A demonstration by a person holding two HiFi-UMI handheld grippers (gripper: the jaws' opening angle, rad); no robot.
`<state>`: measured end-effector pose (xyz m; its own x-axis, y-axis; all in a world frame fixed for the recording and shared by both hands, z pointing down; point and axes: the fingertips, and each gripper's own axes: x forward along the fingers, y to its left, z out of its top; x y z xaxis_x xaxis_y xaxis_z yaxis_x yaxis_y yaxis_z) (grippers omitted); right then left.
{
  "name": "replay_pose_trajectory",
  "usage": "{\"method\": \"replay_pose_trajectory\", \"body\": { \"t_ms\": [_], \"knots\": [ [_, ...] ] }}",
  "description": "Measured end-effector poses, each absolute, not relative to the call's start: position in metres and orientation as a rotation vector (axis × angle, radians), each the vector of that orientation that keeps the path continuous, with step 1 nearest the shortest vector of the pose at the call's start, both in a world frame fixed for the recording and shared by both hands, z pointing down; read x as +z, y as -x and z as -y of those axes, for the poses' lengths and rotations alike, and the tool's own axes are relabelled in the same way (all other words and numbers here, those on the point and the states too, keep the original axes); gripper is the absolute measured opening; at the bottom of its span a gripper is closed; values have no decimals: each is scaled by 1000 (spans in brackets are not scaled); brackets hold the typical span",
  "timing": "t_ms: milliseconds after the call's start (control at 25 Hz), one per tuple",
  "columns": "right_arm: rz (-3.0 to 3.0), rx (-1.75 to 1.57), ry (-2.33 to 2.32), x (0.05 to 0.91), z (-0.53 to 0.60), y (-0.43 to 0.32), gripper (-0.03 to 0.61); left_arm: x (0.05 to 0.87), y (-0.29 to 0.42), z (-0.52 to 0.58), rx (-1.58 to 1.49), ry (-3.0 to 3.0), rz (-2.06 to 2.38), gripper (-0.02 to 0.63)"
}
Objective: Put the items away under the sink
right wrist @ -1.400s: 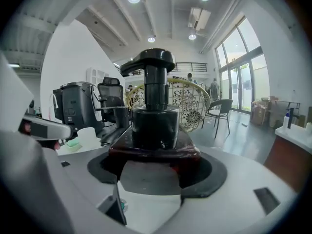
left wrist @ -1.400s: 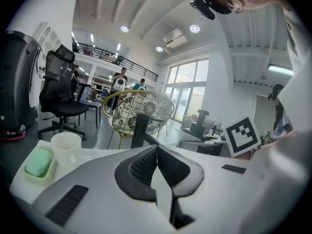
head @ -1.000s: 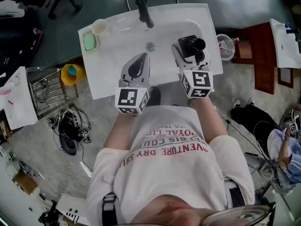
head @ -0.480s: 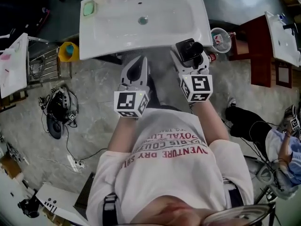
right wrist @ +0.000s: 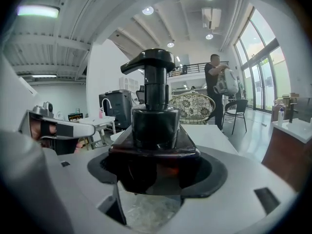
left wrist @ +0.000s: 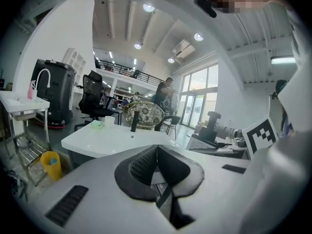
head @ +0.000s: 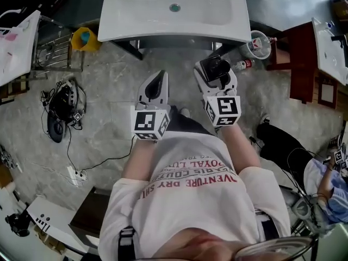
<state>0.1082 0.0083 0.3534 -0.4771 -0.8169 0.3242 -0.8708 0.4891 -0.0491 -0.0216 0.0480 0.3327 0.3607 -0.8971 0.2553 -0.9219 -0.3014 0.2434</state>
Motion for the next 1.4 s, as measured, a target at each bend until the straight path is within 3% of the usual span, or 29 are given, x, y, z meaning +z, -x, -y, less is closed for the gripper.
{"method": "replay_pose_trajectory", "body": {
  "t_ms": [400,1000,1400],
  "knots": [
    [2509,324,-1355,451,3,-48,370,418,73,-26,112,-2258,1622,23],
    [2509,277,-1415,720,83,-26,370,682,97,51,66,-2357,1625,23],
    [2520,215,-1414,805,120,-18,371,767,116,78,2,-2391,1667,23]
  ]
}}
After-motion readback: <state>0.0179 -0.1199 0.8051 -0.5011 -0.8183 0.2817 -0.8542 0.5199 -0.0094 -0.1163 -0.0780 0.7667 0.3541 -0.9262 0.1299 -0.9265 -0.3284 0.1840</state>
